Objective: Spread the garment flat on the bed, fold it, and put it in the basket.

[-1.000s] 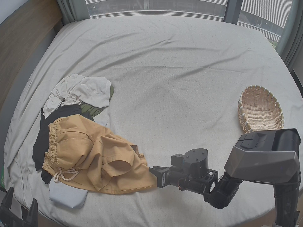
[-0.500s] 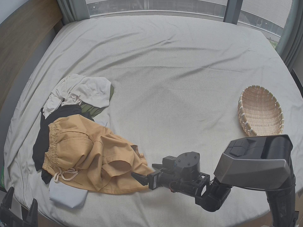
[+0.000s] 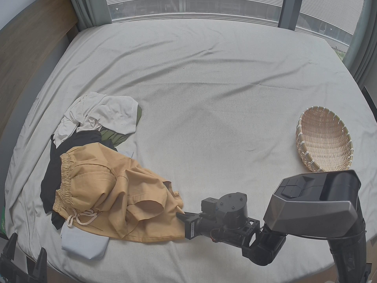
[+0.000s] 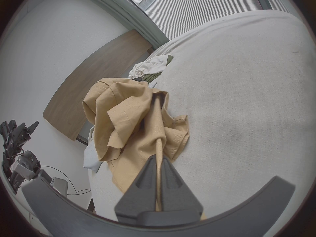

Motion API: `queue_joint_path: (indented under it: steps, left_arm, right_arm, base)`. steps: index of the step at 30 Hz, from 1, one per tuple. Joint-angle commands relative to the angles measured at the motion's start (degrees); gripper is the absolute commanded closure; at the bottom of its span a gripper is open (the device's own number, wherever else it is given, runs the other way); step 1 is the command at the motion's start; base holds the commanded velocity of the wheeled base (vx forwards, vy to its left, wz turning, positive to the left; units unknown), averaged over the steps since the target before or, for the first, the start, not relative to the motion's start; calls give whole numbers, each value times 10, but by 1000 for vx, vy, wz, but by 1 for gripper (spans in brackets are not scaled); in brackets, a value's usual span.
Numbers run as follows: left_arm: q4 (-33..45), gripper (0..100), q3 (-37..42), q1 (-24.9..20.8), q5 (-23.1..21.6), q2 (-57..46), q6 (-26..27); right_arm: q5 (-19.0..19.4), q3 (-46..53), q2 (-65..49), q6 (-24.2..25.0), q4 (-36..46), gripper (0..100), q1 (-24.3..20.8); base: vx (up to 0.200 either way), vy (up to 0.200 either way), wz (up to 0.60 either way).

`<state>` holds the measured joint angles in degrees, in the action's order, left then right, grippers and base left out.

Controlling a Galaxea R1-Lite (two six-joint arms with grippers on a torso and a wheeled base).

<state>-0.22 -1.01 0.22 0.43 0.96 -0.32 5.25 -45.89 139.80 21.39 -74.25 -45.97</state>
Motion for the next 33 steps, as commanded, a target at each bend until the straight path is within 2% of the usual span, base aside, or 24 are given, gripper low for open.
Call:
queue_joint_path:
  steps: [1,7,15,20,27,33]
  left_arm:
    - [0,0,10,0,0,-9,0]
    - [0,0,10,0,0,-9,1]
    - [0,0,10,0,0,-9,1]
    - [0,0,10,0,0,-9,1]
    - [0,0,10,0,-1,-9,1]
    - [0,0,10,0,-1,-9,1]
  right_arm:
    - [-6,55,-52,-5,2,100,21]
    - [-10,136,-93,-22,-15,100,45]
    - [-24,176,-95,-26,-41,100,62]
    - [-29,225,-107,-29,-48,100,87]
    - [-30,316,-110,-39,-135,100,135]
    - [-28,352,-124,-43,-140,100,174]
  base:
    - [0,0,0]
    - [0,0,0]
    - [0,0,0]
    - [0,0,0]
    - [0,0,0]
    - [0,0,0]
